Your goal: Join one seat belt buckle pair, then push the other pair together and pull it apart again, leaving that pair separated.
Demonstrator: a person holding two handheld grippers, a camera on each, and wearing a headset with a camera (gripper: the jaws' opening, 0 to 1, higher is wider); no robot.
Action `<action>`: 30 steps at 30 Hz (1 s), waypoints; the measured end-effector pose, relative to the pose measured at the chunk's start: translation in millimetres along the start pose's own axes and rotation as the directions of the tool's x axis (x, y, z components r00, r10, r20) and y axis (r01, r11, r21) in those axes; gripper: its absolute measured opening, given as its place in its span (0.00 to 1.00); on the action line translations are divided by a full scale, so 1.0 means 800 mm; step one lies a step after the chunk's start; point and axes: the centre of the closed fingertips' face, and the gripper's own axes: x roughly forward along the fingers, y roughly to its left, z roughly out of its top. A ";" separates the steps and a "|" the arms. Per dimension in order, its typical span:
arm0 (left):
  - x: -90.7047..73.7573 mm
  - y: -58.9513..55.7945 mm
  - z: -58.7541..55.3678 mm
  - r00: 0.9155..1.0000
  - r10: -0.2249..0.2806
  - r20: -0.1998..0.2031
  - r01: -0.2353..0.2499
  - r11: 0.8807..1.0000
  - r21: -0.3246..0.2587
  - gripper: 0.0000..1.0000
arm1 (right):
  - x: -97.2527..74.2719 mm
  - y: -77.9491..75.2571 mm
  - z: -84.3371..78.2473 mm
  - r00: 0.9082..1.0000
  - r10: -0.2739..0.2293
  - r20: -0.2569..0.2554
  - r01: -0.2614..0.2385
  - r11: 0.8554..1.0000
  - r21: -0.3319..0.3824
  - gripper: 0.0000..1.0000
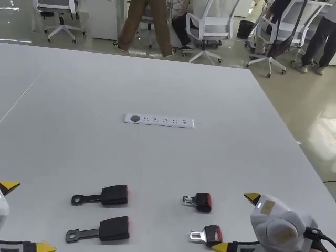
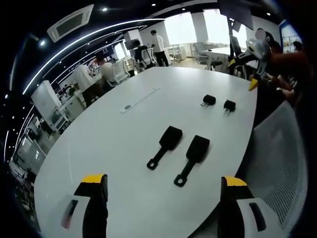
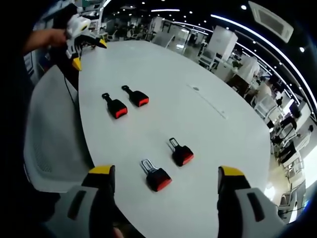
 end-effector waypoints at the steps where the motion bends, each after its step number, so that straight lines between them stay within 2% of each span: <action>1: 0.000 0.001 0.001 1.000 0.003 0.006 -0.003 1.000 -0.005 0.95 | 0.000 0.000 0.000 1.000 0.001 0.000 -0.001 1.000 0.000 0.86; 5: 0.000 -0.002 0.002 1.000 0.006 0.018 -0.005 1.000 -0.019 0.93 | 0.001 0.004 0.003 1.000 0.011 0.010 -0.011 1.000 0.018 0.87; 12: 0.005 -0.017 0.000 1.000 -0.018 0.018 0.018 1.000 -0.009 0.92 | 0.004 0.011 0.006 1.000 0.020 0.022 -0.020 1.000 0.021 0.87; 17: 0.008 -0.024 0.000 0.999 -0.033 0.019 0.033 0.999 -0.006 0.89 | 0.006 0.015 0.006 0.999 0.033 0.021 -0.033 0.999 0.002 0.85; 18: 0.009 -0.027 0.000 0.999 -0.042 0.020 0.042 0.999 -0.008 0.88 | 0.007 0.019 0.005 0.999 0.043 0.016 -0.043 0.999 -0.012 0.84; 20: 0.010 -0.032 0.001 0.998 -0.059 0.026 0.060 0.998 -0.011 0.83 | 0.010 0.024 0.001 0.998 0.063 -0.009 -0.064 0.994 -0.086 0.83; 21: 0.012 -0.034 0.001 0.998 -0.066 0.024 0.066 0.998 -0.004 0.82 | 0.011 0.027 0.000 0.997 0.071 -0.012 -0.071 0.993 -0.095 0.82; 30: 0.031 -0.054 0.009 0.993 -0.119 0.004 0.119 0.991 0.060 0.76 | 0.015 0.034 -0.006 0.991 0.132 -0.021 -0.133 0.986 -0.104 0.74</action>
